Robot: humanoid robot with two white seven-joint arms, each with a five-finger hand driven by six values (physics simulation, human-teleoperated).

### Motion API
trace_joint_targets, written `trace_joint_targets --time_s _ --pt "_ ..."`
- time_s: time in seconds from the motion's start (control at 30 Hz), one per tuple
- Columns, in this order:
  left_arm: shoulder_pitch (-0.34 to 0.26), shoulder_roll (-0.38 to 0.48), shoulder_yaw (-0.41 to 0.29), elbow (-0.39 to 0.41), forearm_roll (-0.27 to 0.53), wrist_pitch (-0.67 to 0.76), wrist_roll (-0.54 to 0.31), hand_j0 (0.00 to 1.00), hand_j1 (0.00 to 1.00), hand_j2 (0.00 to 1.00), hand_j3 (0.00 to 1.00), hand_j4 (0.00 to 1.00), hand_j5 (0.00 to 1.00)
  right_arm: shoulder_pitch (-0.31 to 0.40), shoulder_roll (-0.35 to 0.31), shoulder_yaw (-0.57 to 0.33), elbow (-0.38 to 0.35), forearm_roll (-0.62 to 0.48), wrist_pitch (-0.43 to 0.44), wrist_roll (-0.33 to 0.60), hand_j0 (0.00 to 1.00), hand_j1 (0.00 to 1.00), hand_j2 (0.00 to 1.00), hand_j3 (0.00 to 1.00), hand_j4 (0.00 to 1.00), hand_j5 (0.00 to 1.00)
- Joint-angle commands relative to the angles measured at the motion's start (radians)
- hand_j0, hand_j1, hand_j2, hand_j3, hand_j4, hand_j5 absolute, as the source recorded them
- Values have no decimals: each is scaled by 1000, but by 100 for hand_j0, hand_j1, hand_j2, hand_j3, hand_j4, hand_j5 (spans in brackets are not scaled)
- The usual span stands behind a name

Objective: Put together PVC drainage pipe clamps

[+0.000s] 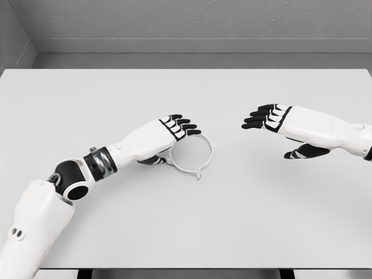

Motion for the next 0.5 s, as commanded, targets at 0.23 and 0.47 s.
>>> trace_joint_targets --time_s 0.23,0.47 --pt "-2 -8 2 -1 7 1 1 100 100 100 100 100 100 0 1 0 0 -7 3 -1 100 100 100 100 100 100" --pt "3 91 203 2 24 1 1 100 100 100 100 100 100 2 2 0 0 -7 3 -1 100 100 100 100 100 100"
